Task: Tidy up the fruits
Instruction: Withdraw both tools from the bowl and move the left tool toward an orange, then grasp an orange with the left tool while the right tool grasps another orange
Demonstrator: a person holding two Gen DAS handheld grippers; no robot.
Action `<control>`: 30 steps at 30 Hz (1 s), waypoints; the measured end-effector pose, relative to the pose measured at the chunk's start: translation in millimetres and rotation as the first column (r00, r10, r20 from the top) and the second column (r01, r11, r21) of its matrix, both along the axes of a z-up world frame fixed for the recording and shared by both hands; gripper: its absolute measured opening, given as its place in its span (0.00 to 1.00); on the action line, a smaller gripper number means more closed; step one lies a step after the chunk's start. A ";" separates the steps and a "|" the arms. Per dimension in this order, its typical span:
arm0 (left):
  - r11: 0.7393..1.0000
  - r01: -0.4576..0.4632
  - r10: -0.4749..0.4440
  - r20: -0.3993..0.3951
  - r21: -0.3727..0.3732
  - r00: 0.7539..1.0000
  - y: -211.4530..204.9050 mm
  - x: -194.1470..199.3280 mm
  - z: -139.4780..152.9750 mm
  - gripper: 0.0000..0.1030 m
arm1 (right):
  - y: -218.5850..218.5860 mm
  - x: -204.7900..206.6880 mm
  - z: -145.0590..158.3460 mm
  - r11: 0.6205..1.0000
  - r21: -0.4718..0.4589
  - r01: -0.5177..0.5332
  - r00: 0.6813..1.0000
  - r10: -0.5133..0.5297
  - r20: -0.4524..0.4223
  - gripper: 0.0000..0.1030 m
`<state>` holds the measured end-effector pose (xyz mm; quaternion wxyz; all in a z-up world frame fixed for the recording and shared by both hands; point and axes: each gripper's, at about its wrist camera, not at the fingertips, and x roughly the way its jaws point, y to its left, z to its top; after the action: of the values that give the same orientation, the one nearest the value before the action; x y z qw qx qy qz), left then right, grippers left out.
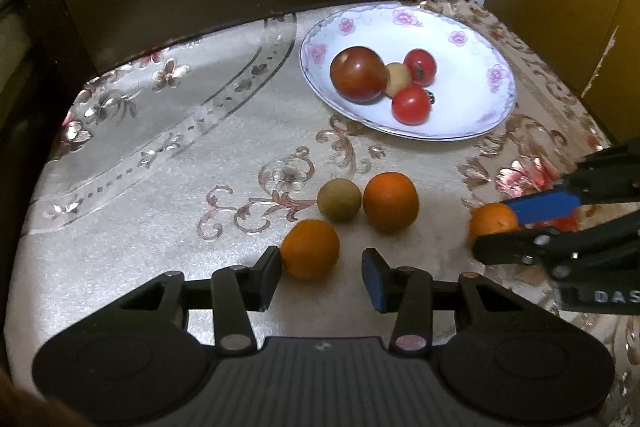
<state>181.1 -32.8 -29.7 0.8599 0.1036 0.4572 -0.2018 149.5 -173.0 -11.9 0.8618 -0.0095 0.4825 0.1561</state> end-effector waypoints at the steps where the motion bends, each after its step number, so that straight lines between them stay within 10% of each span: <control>1: 1.000 0.002 -0.002 0.001 0.001 1.000 -1.3 1.3 -1.2 0.49 | -1.4 0.0 -0.1 1.000 0.001 0.002 1.000 -0.002 0.000 0.24; 30: 0.994 0.108 -0.107 -0.037 0.028 0.994 -0.9 -33.5 1.9 0.44 | 7.5 -9.3 1.8 0.995 -0.077 -0.060 0.998 0.060 -0.003 0.25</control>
<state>147.6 -33.7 -27.8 0.8378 0.1374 0.4692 -0.2429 140.2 -165.5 -10.1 0.8557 -0.0571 0.4878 0.1631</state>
